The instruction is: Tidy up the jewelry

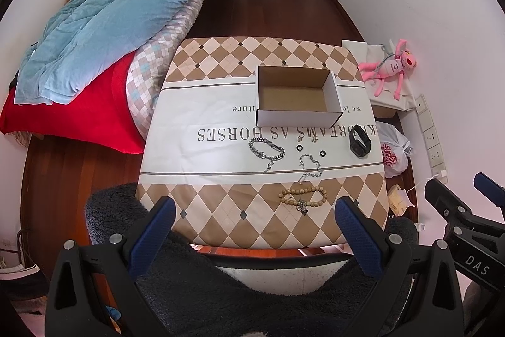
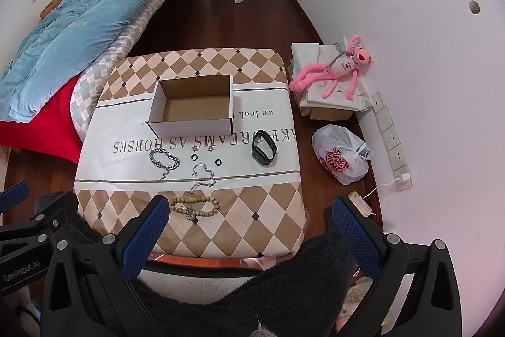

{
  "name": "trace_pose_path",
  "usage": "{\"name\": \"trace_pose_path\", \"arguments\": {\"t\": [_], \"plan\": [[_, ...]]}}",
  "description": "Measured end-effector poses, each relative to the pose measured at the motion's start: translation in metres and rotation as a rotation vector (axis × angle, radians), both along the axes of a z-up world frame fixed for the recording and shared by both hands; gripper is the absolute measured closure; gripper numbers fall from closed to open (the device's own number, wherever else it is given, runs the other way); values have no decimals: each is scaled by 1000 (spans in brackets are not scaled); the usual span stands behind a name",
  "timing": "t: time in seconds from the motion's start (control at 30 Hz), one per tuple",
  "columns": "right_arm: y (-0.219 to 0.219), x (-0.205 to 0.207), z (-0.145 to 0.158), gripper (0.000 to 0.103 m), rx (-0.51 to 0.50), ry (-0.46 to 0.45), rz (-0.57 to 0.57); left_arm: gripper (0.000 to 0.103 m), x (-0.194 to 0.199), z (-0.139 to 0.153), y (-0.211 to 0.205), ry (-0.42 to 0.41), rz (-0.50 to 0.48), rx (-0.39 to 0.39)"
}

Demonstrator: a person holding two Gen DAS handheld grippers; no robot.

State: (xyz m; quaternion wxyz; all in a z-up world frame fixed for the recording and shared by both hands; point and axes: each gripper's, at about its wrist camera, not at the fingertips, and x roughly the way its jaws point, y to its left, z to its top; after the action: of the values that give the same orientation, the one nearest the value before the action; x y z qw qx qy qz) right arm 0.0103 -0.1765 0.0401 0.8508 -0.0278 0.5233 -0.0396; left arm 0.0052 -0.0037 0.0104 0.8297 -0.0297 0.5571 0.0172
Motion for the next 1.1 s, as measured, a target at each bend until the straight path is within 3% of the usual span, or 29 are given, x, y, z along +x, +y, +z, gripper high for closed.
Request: {"name": "trace_pose_path", "arguments": {"t": [1.1], "plan": [[-1,3,13,0,-2,-16,-4,0,0,6,-1,-14,-13,-4]]}}
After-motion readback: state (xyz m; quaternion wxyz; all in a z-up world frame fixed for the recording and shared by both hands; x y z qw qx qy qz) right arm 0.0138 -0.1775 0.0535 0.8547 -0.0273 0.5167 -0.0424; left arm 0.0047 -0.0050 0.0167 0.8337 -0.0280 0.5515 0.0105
